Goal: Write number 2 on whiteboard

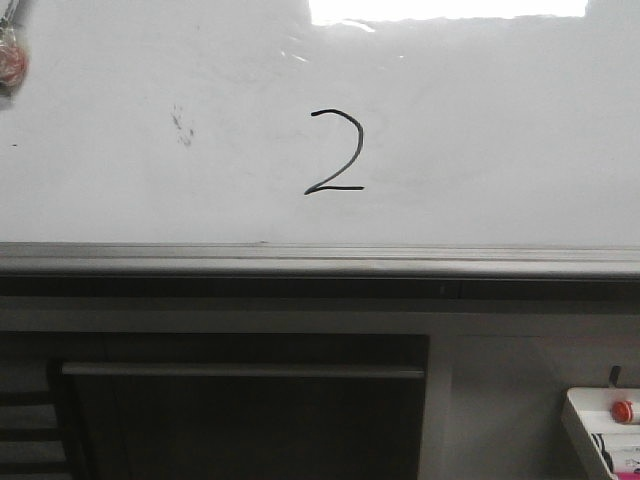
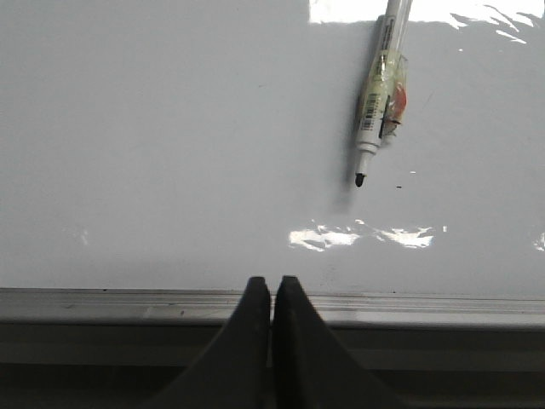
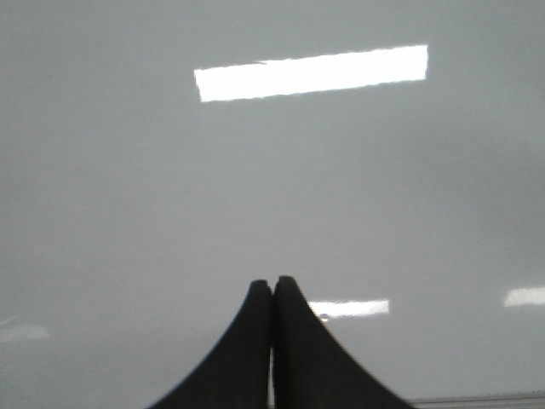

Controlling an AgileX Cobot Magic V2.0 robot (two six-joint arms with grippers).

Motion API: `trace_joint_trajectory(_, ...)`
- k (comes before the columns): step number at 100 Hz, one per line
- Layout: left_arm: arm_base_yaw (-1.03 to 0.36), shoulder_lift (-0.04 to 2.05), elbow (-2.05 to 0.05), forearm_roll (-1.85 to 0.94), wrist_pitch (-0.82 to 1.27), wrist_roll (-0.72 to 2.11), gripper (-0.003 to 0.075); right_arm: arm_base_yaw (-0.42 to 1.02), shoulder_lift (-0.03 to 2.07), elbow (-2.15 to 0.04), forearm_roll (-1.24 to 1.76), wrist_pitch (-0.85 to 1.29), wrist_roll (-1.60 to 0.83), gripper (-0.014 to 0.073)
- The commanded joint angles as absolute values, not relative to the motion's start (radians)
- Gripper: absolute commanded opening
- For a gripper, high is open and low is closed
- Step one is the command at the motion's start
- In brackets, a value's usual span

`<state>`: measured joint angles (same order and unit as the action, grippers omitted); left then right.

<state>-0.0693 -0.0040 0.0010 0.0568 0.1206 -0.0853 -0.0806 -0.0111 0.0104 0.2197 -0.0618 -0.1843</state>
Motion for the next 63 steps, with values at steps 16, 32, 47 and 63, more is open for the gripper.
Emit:
trace_joint_trajectory(16,-0.073,-0.031,0.033,0.057,0.042,-0.095,-0.0018,-0.077,-0.019,0.041,-0.200,-0.147,0.182,-0.0072)
trace_joint_trajectory(32,-0.073,-0.031,0.033,0.057,0.042,-0.095,-0.0018,-0.077,-0.019,0.041,-0.202,-0.153,0.180,-0.0072)
trace_joint_trajectory(47,-0.073,-0.031,0.033,0.057,0.042,-0.095,-0.0018,-0.077,-0.019,0.041,-0.202,-0.153,0.180,-0.0072)
trace_joint_trajectory(63,-0.073,-0.031,0.033,0.057,0.042,-0.095,-0.0018,-0.077,-0.019,0.041,-0.202,-0.153,0.180,-0.0072)
